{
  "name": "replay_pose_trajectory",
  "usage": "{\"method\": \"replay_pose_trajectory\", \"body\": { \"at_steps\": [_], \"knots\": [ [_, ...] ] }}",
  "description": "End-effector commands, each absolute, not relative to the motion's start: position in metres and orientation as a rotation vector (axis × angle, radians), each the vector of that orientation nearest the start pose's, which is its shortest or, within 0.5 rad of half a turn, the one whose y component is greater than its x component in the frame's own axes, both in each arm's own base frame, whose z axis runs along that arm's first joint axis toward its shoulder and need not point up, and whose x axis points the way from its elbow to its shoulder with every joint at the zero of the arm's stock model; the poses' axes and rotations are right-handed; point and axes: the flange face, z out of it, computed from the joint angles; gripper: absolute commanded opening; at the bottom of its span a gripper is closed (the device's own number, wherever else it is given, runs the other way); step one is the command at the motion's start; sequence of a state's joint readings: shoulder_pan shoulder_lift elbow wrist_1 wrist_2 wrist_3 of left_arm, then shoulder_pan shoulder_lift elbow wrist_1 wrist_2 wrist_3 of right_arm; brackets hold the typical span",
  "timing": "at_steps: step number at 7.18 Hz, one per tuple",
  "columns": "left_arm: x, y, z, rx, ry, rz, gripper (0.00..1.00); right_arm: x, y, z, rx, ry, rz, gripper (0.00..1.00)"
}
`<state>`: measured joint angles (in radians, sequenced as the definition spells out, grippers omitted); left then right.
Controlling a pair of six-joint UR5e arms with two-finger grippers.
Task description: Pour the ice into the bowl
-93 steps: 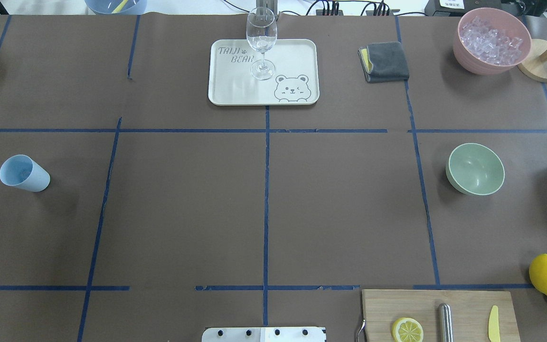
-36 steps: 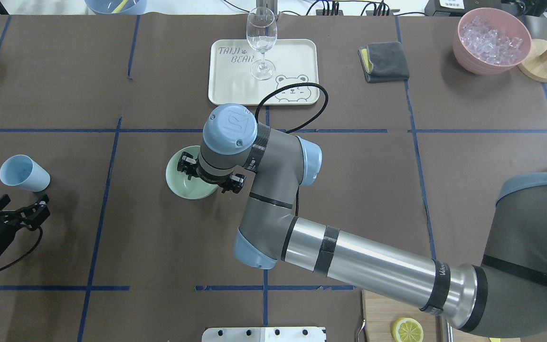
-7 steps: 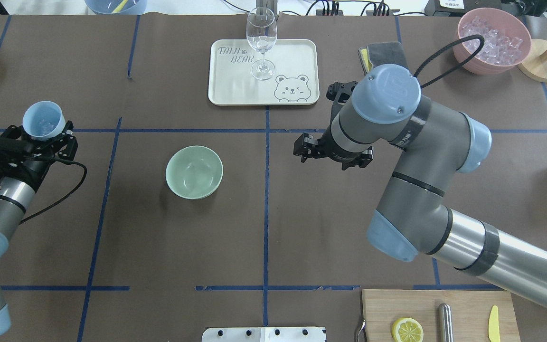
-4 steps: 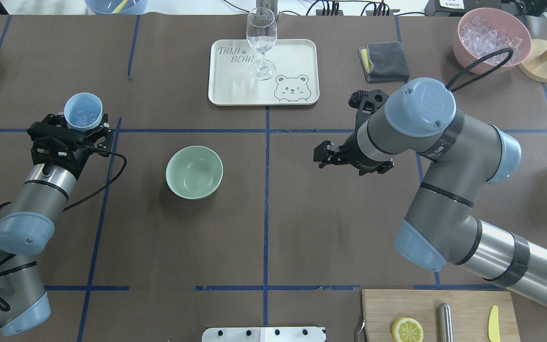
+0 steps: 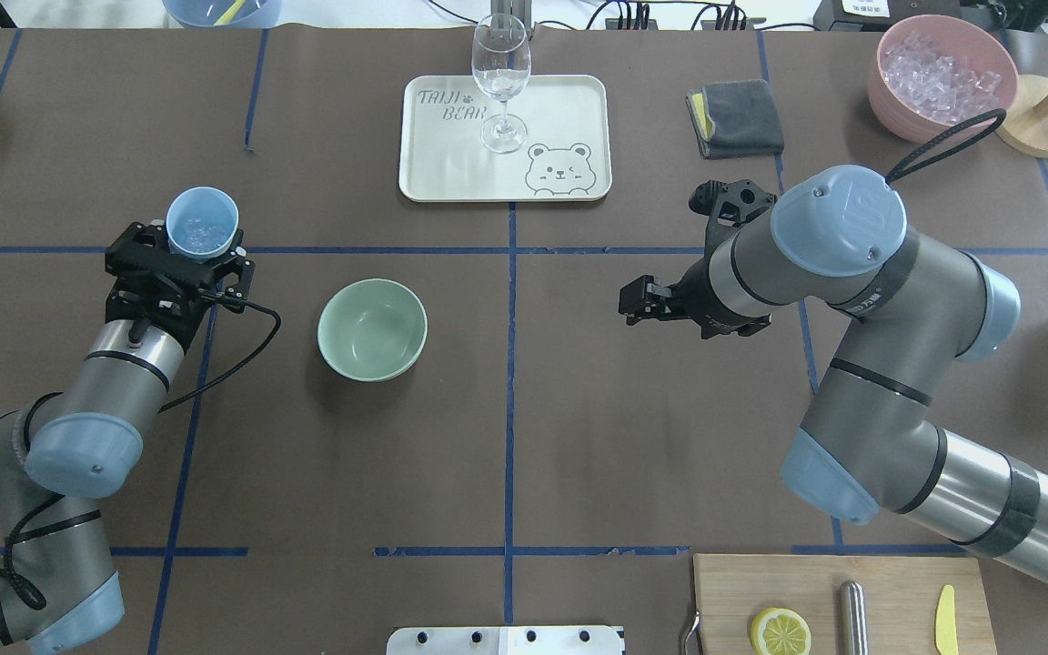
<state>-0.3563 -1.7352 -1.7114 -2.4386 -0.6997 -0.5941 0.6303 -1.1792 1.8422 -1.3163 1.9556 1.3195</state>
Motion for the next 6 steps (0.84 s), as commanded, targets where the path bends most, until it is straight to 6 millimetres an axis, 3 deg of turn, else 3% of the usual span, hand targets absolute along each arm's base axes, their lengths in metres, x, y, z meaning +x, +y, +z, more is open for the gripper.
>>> {"method": "replay_pose_trajectory", "body": {
  "at_steps": [1, 2, 6],
  "knots": [
    [0.4741, -0.3542, 0.3698, 1.267, 0.233, 0.117, 0.00, -0.4340, -0.4356, 0.2908, 0.065, -0.971, 0.173, 1.00],
    [0.4818, -0.3500, 0.3665, 1.273, 0.198, 0.154, 0.00, -0.4346, -0.4362, 0.2922, 0.064, -0.968, 0.174, 1.00],
    [0.4825, -0.3458, 0.3709, 1.339, -0.184, 0.476, 0.00, -0.4355, -0.4355, 0.2913, 0.062, -0.970, 0.175, 1.00]
  ]
}}
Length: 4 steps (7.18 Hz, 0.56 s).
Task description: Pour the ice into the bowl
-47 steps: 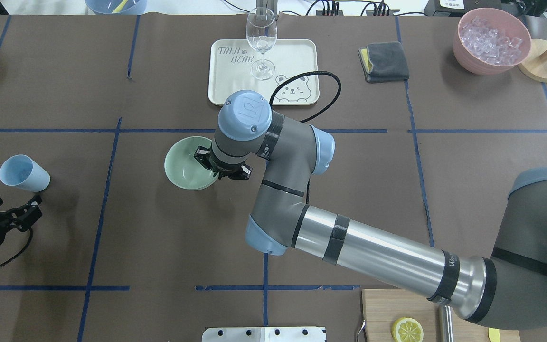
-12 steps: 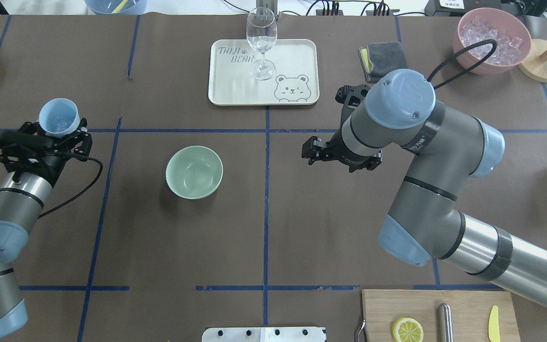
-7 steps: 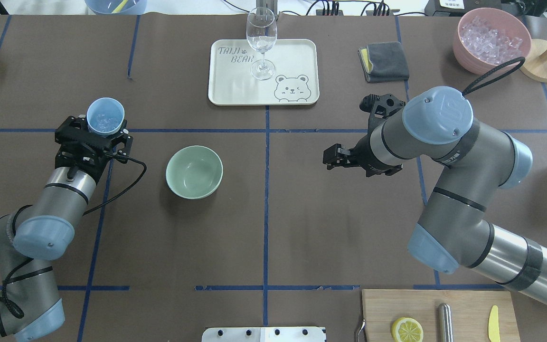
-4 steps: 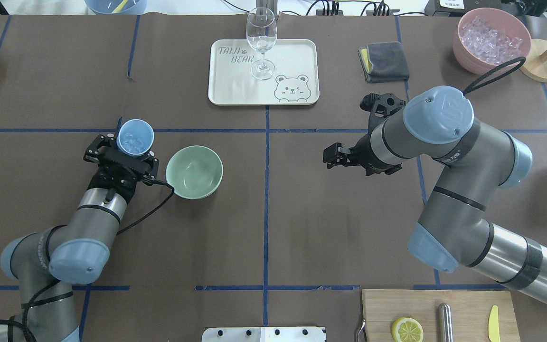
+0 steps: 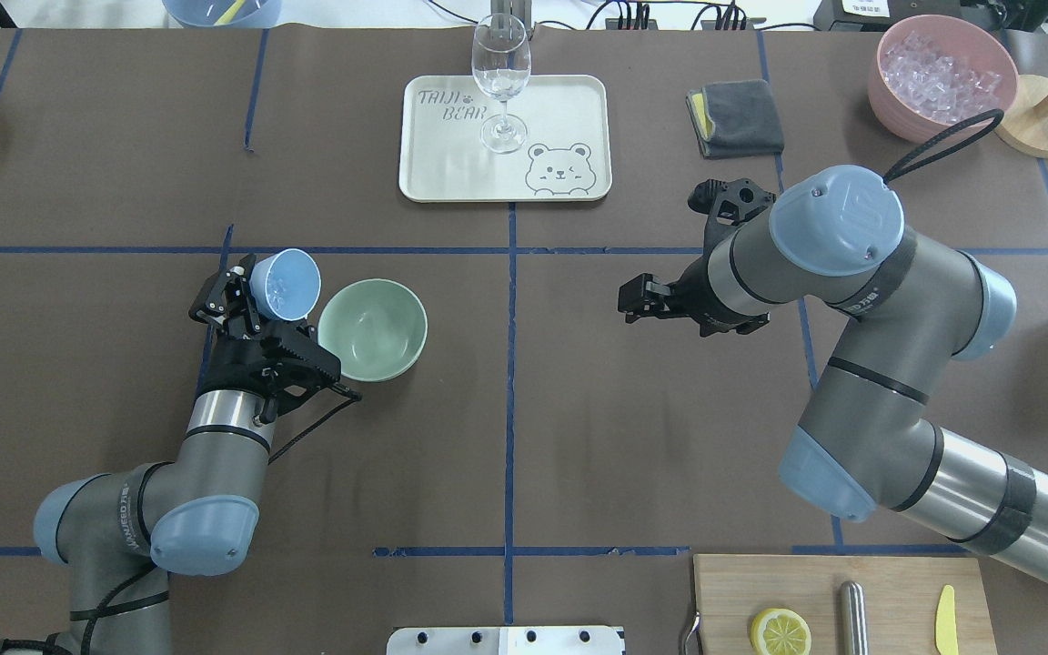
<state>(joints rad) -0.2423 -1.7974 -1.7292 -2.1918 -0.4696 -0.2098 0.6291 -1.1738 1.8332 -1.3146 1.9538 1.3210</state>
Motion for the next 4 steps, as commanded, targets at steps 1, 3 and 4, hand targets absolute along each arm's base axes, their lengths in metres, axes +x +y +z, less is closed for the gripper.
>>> {"method": "replay_pose_trajectory", "body": {
  "at_steps": [1, 3, 4],
  "knots": [
    [0.484, -0.344, 0.371, 1.335, -0.264, 0.575, 0.00, -0.436, -0.436, 0.290, 0.062, -0.971, 0.174, 1.00],
    [0.487, -0.341, 0.369, 1.322, -0.459, 0.752, 0.00, -0.435, -0.436, 0.290, 0.060, -0.972, 0.178, 1.00],
    [0.490, -0.340, 0.376, 1.308, -0.550, 0.808, 0.00, -0.436, -0.436, 0.289, 0.059, -0.973, 0.179, 1.00]
  ]
}}
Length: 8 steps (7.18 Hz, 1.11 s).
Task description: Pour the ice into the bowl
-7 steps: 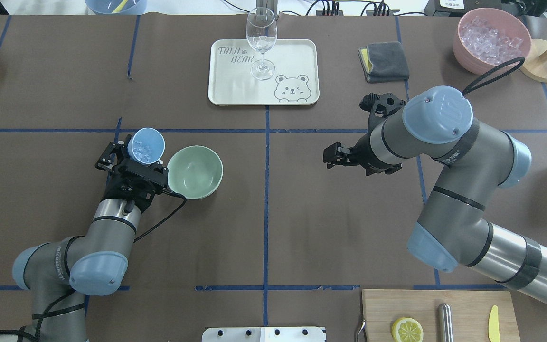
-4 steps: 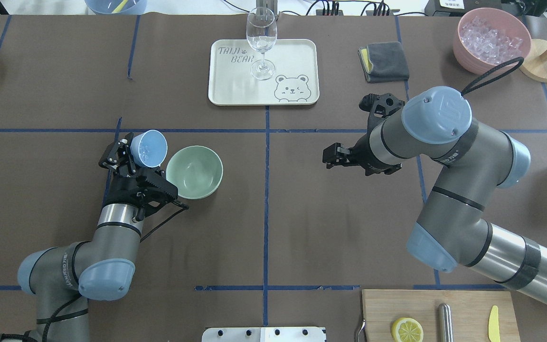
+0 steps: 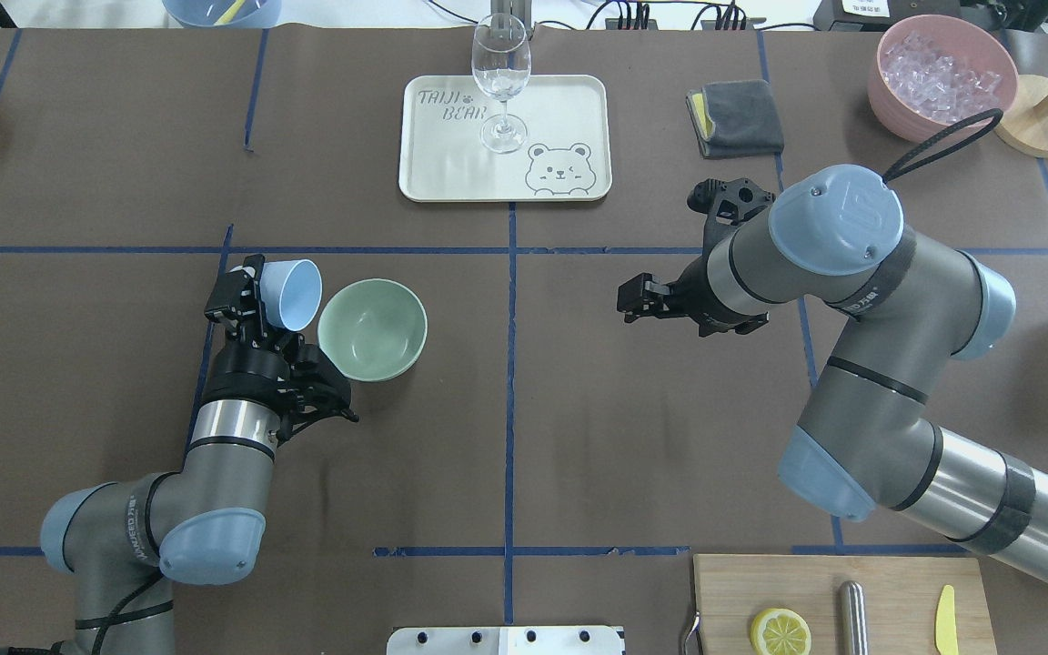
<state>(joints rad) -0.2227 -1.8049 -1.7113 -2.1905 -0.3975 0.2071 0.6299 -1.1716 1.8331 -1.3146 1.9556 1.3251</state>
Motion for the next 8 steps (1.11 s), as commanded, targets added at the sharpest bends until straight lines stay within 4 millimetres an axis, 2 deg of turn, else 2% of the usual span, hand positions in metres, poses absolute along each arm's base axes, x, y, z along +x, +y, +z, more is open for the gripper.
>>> {"method": "replay_pose_trajectory", "body": {
  "at_steps": [1, 2, 8],
  "knots": [
    [0.491, -0.339, 0.376, 1.291, -0.619, 0.880, 0.00, -0.436, -0.436, 0.290, 0.060, -0.971, 0.178, 1.00],
    [0.490, -0.340, 0.368, 1.277, -0.716, 0.927, 0.00, -0.436, -0.436, 0.289, 0.059, -0.973, 0.181, 1.00],
    [0.494, -0.339, 0.356, 1.257, -0.811, 0.991, 0.00, -0.435, -0.436, 0.289, 0.056, -0.975, 0.187, 1.00]
  ]
}}
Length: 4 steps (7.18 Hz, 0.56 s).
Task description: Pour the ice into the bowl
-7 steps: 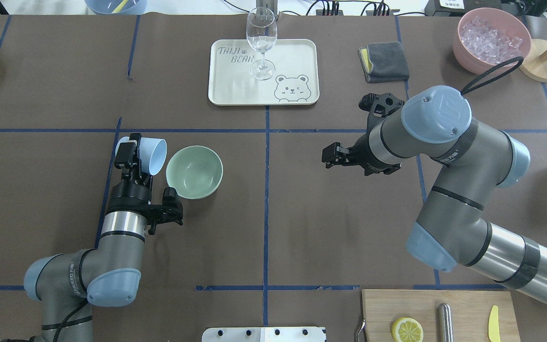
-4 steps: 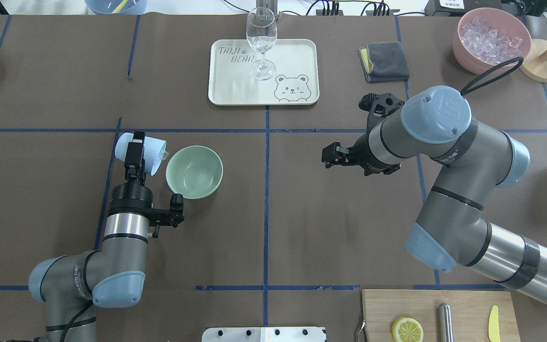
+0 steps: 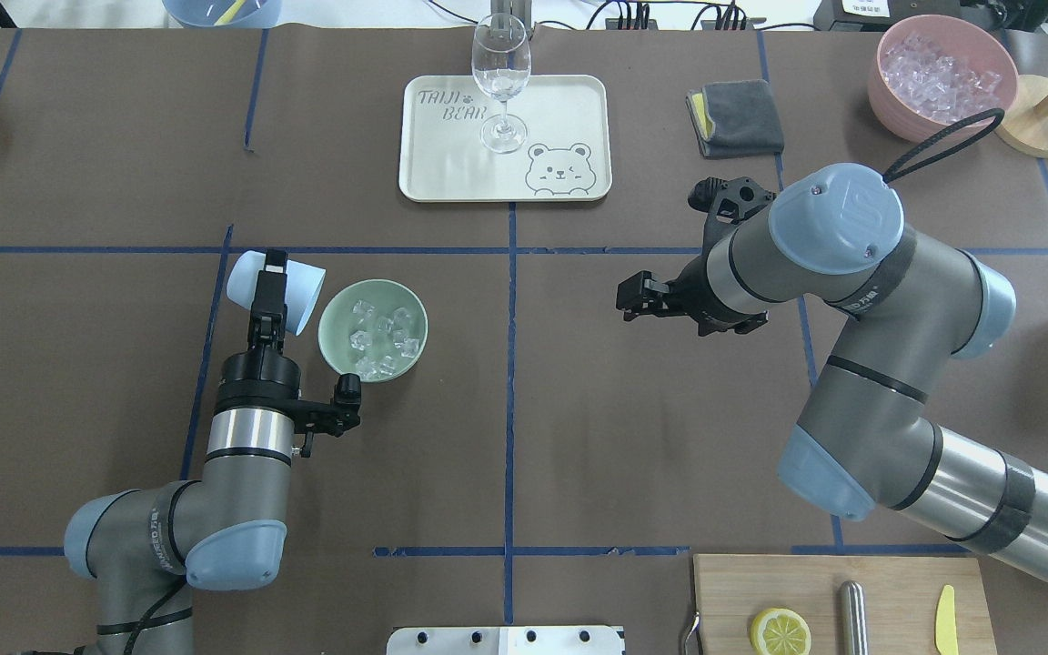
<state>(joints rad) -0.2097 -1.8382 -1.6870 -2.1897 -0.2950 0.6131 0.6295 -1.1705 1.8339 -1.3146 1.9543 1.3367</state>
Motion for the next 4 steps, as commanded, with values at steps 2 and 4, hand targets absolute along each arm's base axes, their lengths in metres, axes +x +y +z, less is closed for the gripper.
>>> {"method": "replay_pose_trajectory", "body": {
  "at_steps": [2, 4],
  "knots": [
    [0.4899, -0.3377, 0.3484, 1.275, -0.787, 0.963, 0.00, -0.4361, -0.4349, 0.2887, 0.056, -0.975, 0.186, 1.00],
    [0.4828, -0.3362, 0.3449, 1.339, -0.710, 0.875, 0.00, -0.4369, -0.4343, 0.2876, 0.056, -0.977, 0.185, 1.00]
  ]
}}
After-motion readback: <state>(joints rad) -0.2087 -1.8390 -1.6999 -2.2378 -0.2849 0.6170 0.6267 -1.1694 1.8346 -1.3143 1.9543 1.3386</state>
